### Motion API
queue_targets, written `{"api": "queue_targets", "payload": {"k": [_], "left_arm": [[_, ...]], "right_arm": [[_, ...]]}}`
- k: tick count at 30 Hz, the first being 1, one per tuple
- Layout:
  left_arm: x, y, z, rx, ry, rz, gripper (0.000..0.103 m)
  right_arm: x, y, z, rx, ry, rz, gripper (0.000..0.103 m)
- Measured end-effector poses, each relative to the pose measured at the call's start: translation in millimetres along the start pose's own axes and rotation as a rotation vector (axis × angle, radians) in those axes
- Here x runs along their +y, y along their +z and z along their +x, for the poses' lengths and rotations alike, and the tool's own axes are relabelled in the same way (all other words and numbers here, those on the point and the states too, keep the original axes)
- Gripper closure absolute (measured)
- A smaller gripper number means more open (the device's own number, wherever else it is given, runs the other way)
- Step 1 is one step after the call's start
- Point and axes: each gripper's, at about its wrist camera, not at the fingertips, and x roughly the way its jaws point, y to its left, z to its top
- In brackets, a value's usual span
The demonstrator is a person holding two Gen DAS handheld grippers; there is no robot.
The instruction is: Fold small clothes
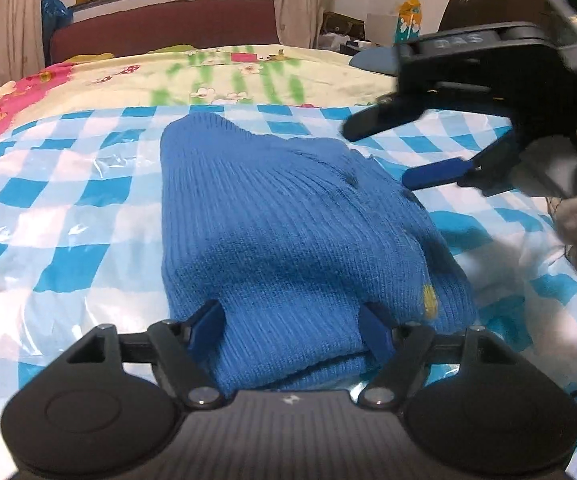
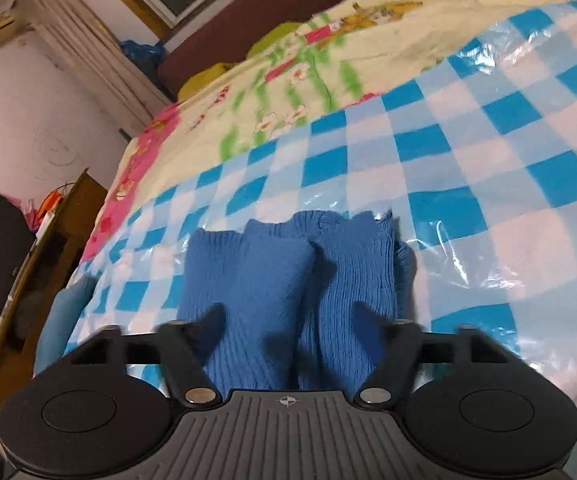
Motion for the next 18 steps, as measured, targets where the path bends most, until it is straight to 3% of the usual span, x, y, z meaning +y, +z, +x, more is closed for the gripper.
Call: {"api": "queue_targets", "payload": {"k": [4,8,10,11,14,18], "left_arm": [[-0.6,-0.7,0.1,-0.001,-0.004,0.004,0.025],[-0.2,-0.6,2.5,0.008,-0.003,0.011,0.024],[-0.9,0.3,0.6,0.008,-0.001,0.01,0.024],[-0.9,1.1,-0.1,0.008,-0.002,0.007,0.024],[-2.2,5.0,-4.0,-0.001,-0.006,0.005,0.025],[-7.1,14.7,-17.3,-0.05,-0.039,-0.008,0.025]], "right_arm": [[-2.2,1.0,36.4,0.115,0.024,0.027,0.03],[6.7,-1.7,49.1,0.127,0.035,0.017,0.034],[19.3,-4.1,40.5,0.105,0.029,-0.047,0.064],[26.0,-6.1,36.5,0.098,0.011,-0.102,0.073],[22.1,-2.5,19.0,0.098,0.07,-0.078,0.081],[8.0,15.6,-21.9,0.011,0.167,-0.002,0.09]]}}
